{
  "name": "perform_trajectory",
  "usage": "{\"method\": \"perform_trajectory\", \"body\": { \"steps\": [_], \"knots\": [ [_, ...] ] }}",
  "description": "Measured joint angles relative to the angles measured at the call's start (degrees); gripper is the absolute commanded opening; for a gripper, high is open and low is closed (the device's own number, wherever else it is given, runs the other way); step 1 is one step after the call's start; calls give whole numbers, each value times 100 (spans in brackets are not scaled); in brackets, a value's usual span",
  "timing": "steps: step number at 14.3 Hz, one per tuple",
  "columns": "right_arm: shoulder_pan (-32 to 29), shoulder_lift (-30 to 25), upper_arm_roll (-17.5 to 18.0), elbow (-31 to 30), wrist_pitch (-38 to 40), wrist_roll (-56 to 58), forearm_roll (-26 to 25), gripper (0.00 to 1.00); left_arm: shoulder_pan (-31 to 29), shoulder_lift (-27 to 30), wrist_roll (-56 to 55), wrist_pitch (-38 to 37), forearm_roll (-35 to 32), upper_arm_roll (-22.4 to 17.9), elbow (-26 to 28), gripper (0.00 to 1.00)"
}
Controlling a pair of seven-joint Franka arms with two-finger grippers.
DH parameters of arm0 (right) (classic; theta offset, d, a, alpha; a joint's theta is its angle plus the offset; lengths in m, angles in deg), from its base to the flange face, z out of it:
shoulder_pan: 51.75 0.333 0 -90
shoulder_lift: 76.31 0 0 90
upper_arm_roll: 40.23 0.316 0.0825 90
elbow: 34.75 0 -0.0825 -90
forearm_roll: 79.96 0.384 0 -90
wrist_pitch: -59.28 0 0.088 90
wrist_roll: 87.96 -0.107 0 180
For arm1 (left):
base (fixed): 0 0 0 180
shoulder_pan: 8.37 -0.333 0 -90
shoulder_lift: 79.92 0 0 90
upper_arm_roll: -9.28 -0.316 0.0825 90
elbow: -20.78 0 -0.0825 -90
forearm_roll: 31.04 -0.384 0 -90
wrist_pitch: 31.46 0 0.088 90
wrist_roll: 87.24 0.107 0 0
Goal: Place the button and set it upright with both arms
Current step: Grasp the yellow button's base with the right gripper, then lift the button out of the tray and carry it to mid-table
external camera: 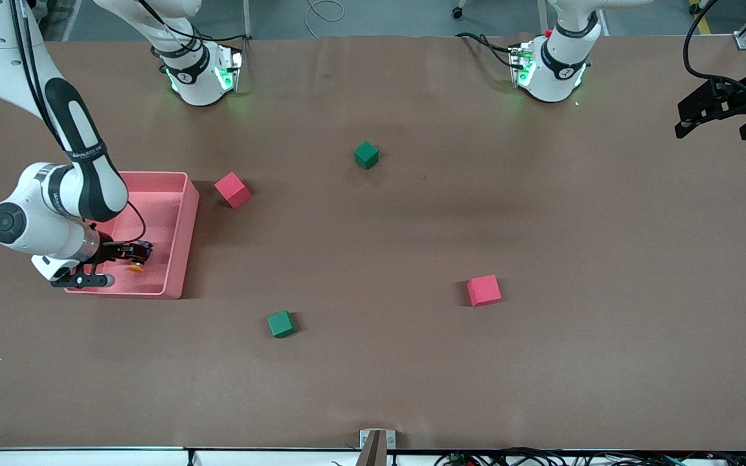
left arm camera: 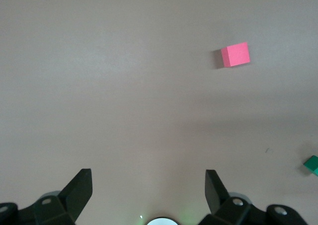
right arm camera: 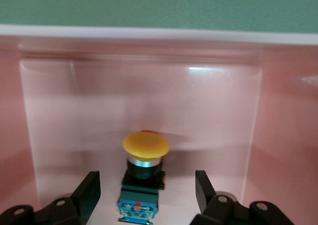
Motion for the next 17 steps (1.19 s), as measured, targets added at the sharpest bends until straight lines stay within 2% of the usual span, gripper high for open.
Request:
{"method": "perform_trajectory", "body": {
  "steps": [4, 7, 8, 11, 12, 13, 14, 17],
  "knots": [
    [36, 29, 4, -7, -50, 2, 70, 85, 0, -21, 0, 0, 0, 2, 0, 100],
    [36, 105, 4, -52, -253, 4, 73, 73, 2, -23, 0, 0, 0, 3, 0, 100],
    [36, 155, 4, -62, -343, 8, 73, 66, 3, -23, 0, 0, 0, 3, 0, 100],
    [36, 257, 4, -66, -422, 20, 73, 21, 3, -23, 0, 0, 0, 5, 0, 100],
    [36, 263, 3, -66, -417, 30, 73, 12, 3, -23, 0, 0, 0, 5, 0, 100],
    [36, 262, 3, -64, -399, 42, 73, 5, 3, -24, 0, 0, 0, 5, 0, 100],
    [37, 258, 4, -52, -334, 51, 74, 3, 3, -25, 0, 0, 0, 5, 0, 100],
    [71, 59, 7, 119, 297, 70, 73, 1, 4, -27, 0, 1, 0, 5, 0, 100]
  ]
}}
